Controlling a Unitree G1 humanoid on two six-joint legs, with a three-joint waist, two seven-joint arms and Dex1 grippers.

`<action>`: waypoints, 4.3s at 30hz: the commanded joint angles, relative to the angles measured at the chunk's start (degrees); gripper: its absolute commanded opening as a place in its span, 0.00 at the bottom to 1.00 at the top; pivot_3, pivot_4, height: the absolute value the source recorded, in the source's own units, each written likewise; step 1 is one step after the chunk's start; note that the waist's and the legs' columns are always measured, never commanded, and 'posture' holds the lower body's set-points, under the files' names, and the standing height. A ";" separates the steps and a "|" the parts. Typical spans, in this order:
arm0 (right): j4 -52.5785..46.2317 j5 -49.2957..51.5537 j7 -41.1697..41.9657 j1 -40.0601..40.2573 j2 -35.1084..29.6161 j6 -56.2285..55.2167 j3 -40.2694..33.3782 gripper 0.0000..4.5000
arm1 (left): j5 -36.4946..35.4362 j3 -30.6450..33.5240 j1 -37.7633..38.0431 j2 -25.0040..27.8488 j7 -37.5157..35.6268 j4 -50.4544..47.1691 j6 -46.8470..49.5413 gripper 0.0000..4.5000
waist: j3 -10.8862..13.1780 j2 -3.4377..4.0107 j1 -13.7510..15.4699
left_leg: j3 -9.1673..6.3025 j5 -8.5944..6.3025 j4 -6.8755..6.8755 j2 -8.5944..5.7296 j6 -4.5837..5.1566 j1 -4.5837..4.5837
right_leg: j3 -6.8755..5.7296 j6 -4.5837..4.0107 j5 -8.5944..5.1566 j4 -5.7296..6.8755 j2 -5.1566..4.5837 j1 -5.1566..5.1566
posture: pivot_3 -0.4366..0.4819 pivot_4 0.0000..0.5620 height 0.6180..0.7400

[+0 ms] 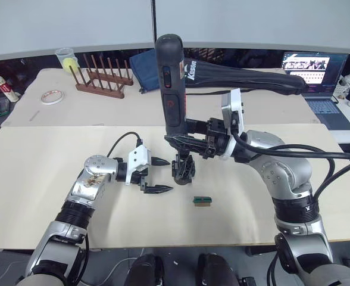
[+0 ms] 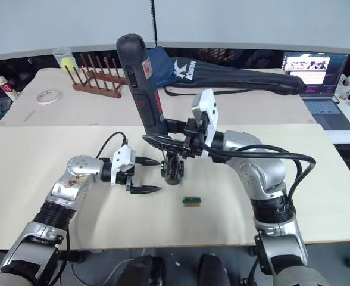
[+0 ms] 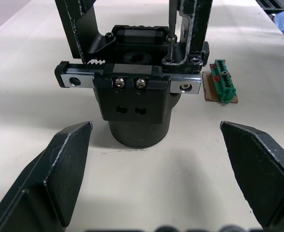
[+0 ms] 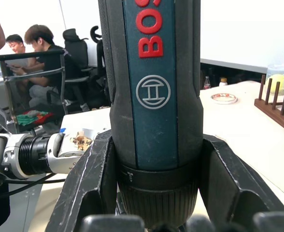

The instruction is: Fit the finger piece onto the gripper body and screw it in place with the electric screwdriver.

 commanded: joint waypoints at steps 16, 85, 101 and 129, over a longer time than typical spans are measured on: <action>-2.86 0.21 0.07 -1.93 0.97 -1.87 -0.88 0.43 | 0.17 0.58 -1.33 -0.07 0.01 -0.69 -1.28 1.00 | 0.00 0.00 -0.02 | 0.00 0.00 0.00 0.00 0.00 0.00 | 0.00 0.00 0.00 0.00 0.00 0.00 | 0.48 0.27 1.00; -2.16 -1.82 1.88 2.02 0.14 -3.97 -0.10 0.43 | 4.93 -1.70 -6.26 -7.93 4.23 9.84 -4.18 1.00 | 0.00 -0.01 0.01 | -0.01 0.00 0.00 -0.06 0.01 0.00 | -0.01 0.01 0.00 -0.02 0.00 0.02 | 0.48 0.27 1.00; -2.66 -1.52 1.85 3.30 -1.17 -2.88 -0.15 0.43 | 6.35 -1.54 -7.80 -12.34 4.56 17.46 -8.77 0.63 | 0.00 -0.02 0.06 | -0.05 -0.03 0.02 -0.02 0.06 0.00 | -0.02 0.00 0.00 -0.01 -0.03 0.04 | 0.48 0.27 1.00; 13.31 -9.54 11.36 1.37 -5.57 -2.49 9.95 0.43 | 7.53 -0.96 -10.07 -12.09 4.12 21.54 -10.96 0.52 | -0.27 -0.16 -0.03 | -0.11 -0.17 0.02 0.02 0.29 0.24 | -0.04 -0.01 0.00 0.00 -0.05 0.26 | 0.48 0.27 1.00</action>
